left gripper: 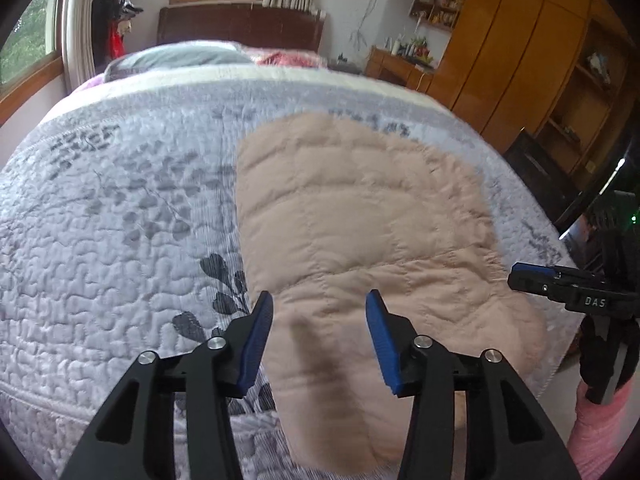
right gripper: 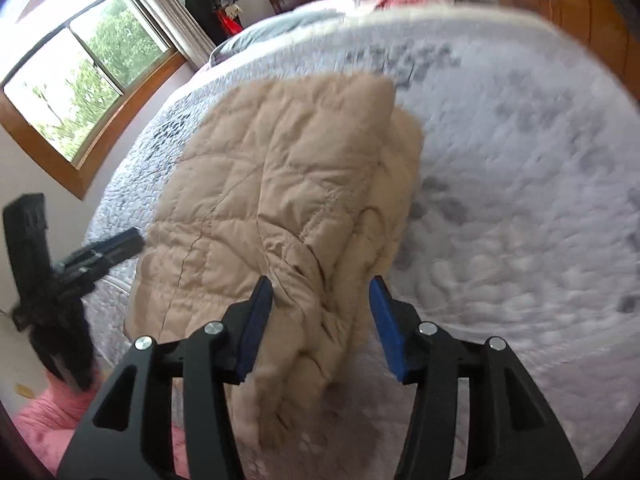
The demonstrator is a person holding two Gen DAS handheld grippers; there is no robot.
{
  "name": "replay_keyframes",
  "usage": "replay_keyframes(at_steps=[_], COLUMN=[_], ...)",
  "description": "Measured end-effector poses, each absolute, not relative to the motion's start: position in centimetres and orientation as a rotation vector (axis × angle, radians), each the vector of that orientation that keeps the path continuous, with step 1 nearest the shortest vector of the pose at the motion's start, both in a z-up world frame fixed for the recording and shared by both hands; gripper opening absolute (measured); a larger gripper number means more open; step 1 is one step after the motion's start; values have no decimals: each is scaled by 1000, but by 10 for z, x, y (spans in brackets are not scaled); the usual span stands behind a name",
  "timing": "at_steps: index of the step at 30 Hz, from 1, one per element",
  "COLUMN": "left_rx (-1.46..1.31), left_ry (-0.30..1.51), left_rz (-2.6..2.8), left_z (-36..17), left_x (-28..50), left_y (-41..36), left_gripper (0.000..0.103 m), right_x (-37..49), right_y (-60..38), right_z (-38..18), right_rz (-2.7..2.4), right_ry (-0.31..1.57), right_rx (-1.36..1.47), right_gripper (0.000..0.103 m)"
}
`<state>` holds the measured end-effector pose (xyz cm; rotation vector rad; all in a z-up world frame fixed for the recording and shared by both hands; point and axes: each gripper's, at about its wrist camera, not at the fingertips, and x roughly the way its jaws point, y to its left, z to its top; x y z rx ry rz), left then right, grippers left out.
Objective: Fold large clothes
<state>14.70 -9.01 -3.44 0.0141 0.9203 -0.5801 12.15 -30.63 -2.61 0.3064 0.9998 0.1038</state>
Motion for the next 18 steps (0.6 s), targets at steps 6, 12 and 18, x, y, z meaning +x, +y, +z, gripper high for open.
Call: replay_keyframes(at_steps=[6, 12, 18], left_rx=[4, 16, 38], left_ry=[899, 893, 902], left_rz=[-601, -589, -602], left_z=[-14, -16, -23], left_x=[111, 92, 85], left_y=[-93, -97, -102], left_gripper=[48, 48, 48], right_x=[98, 97, 96], right_y=[-277, -259, -259], right_z=[-5, -2, -14], right_rz=[181, 212, 213], right_ry=[974, 975, 994], right_rx=[247, 192, 197], right_gripper=[40, 36, 36])
